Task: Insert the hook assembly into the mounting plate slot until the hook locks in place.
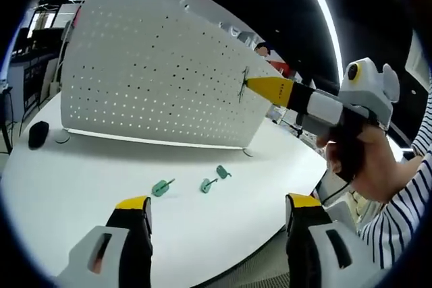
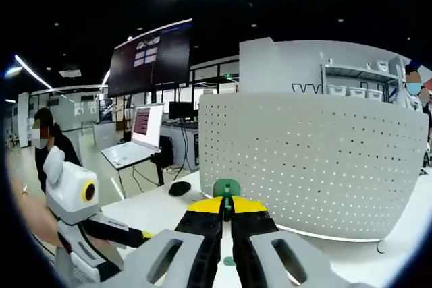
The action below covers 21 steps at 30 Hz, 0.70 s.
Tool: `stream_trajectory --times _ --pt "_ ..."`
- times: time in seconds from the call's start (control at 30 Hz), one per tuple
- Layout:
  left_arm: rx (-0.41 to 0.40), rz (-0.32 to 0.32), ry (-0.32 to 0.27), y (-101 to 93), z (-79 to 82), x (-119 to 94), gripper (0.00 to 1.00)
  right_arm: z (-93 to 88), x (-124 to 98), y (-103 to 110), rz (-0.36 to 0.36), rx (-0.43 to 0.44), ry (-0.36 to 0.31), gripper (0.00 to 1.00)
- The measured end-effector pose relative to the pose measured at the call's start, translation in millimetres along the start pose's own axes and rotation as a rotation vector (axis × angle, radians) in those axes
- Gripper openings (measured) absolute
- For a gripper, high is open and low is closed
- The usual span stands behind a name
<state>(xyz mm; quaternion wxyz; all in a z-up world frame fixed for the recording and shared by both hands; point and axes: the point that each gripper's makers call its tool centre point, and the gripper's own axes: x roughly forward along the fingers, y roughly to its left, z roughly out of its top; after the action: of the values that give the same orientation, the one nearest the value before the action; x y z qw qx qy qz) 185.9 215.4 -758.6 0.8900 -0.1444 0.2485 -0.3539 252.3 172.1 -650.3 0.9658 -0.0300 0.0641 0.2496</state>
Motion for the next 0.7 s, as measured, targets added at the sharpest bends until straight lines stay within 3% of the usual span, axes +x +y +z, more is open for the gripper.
stream_trajectory --times 0.23,0.47,0.7 --pt "-0.013 0.007 -0.012 2.0 4.5 0 0.86 -2.4 12 -28 -0.095 -0.010 -0.012 0.01" --pt "0.020 0.010 0.010 4.4 -2.5 -2 0.89 8.3 25 -52 -0.168 -0.016 -0.041 0.01" --pt "0.018 -0.005 -0.005 3.1 -1.0 -3 0.93 15.5 41 -70 -0.237 -0.016 -0.055 0.01"
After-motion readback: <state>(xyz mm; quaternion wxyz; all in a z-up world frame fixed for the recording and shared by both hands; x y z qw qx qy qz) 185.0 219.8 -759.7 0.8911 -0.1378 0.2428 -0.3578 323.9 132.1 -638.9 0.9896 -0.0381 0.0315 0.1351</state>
